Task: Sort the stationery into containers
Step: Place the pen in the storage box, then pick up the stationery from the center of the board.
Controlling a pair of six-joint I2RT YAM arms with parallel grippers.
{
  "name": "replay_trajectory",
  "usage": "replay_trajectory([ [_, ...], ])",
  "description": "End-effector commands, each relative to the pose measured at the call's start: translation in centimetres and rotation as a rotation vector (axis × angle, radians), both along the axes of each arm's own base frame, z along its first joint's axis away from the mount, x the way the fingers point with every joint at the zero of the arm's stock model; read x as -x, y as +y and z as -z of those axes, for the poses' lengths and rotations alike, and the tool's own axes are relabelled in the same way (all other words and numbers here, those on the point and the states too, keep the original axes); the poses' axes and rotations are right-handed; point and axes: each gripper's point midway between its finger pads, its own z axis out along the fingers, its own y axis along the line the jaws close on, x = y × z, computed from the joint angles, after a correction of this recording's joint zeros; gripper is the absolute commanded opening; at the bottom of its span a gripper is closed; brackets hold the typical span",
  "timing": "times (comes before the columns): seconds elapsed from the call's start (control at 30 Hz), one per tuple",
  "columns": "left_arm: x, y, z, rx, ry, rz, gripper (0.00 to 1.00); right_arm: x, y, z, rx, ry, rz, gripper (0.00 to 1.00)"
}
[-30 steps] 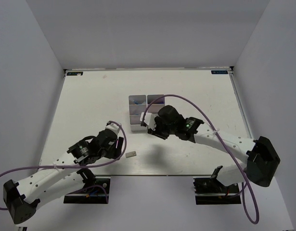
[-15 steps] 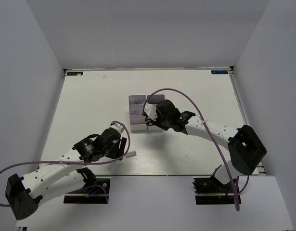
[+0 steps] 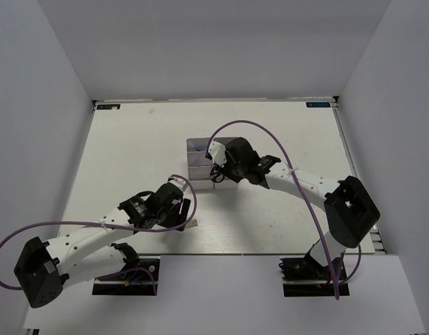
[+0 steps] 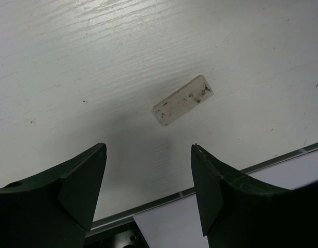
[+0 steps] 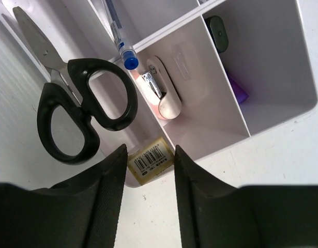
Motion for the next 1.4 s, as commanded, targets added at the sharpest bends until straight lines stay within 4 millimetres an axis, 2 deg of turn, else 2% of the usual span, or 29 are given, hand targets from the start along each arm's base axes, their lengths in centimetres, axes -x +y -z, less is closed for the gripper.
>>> replay_trajectory([
  [0.0,-0.7,-1.1,0.0,0.038,-0.003,-0.013,0.77,-0.9,0.9,-1.5,-0.061,-0.011,0.02,0.49],
  [0.07,-0.8,-1.3,0.5,0.022,0.015,-0.021,0.77,-0.7,0.8,-2.1,-0.073,-0.013,0.028,0.51],
  [0.17,-1.3,-2.4,-0.1,0.02,0.001,0.016,0.77,-0.6,0.3,-2.7,-0.09,-0.006,0.044,0.51],
  [0.33,-1.9,-3.1,-0.6,-0.041,-0.004,0.109,0.75,-0.2,-0.1,-2.9,-0.103,0.006,0.048,0.55],
  [0.4,-2.1,-3.3,-0.8,-0.069,-0.01,0.18,0.69,-0.1,-0.2,-2.9,-0.108,0.015,0.053,0.55],
  [0.5,-2.1,-3.7,-0.5,-0.115,0.012,0.28,0.64,0.1,-0.6,-3.3,-0.135,0.03,0.074,0.5],
  [0.53,-1.9,-4.0,-0.4,-0.105,0.02,0.309,0.64,0.5,-0.7,-4.0,-0.149,0.026,0.072,0.45],
  [0.57,-1.9,-4.1,-0.2,-0.123,0.018,0.36,0.64,0.8,-1.1,-3.9,-0.156,0.042,0.09,0.43],
  [0.6,-1.9,-4.3,0.1,-0.131,0.032,0.384,0.64,1.0,-1.2,-4.6,-0.175,0.032,0.094,0.41],
  [0.67,-1.9,-4.9,0.3,-0.126,0.031,0.447,0.64,1.3,-1.9,-4.6,-0.182,0.045,0.113,0.4],
  [0.7,-1.8,-5.2,0.6,-0.131,0.044,0.468,0.62,1.7,-2.3,-5.3,-0.195,0.042,0.112,0.39],
  [0.73,-1.8,-5.4,0.8,-0.134,0.056,0.481,0.6,1.8,-3.3,-4.8,-0.188,0.049,0.133,0.39],
  [0.8,-1.8,-5.8,1.2,-0.142,0.072,0.524,0.59,2.3,-4.1,-5.6,-0.207,0.039,0.14,0.39],
  [0.83,-2.0,-5.7,1.9,-0.171,0.082,0.552,0.59,2.4,-5.0,-4.7,-0.196,0.053,0.159,0.39],
  [0.9,-2.2,-5.8,2.3,-0.184,0.087,0.564,0.59,2.9,-5.8,-6.0,-0.227,0.032,0.166,0.4],
  [0.93,-2.4,-5.8,2.9,-0.203,0.1,0.568,0.59,3.1,-6.6,-5.1,-0.217,0.048,0.18,0.4],
  [1.17,-2.7,-5.9,4.3,-0.236,0.143,0.572,0.57,3.9,-9.3,-4.8,-0.255,0.065,0.239,0.41],
  [1.23,-2.5,-5.6,4.7,-0.251,0.159,0.571,0.5,4.1,-9.6,-4.7,-0.264,0.074,0.249,0.41],
  [1.27,-2.4,-5.5,5.1,-0.256,0.171,0.564,0.38,4.1,-10.2,-4.8,-0.269,0.069,0.264,0.41],
  [1.37,-2.0,-5.6,4.8,-0.259,0.181,0.564,0.14,4.6,-10.3,-4.9,-0.297,0.092,0.258,0.41],
])
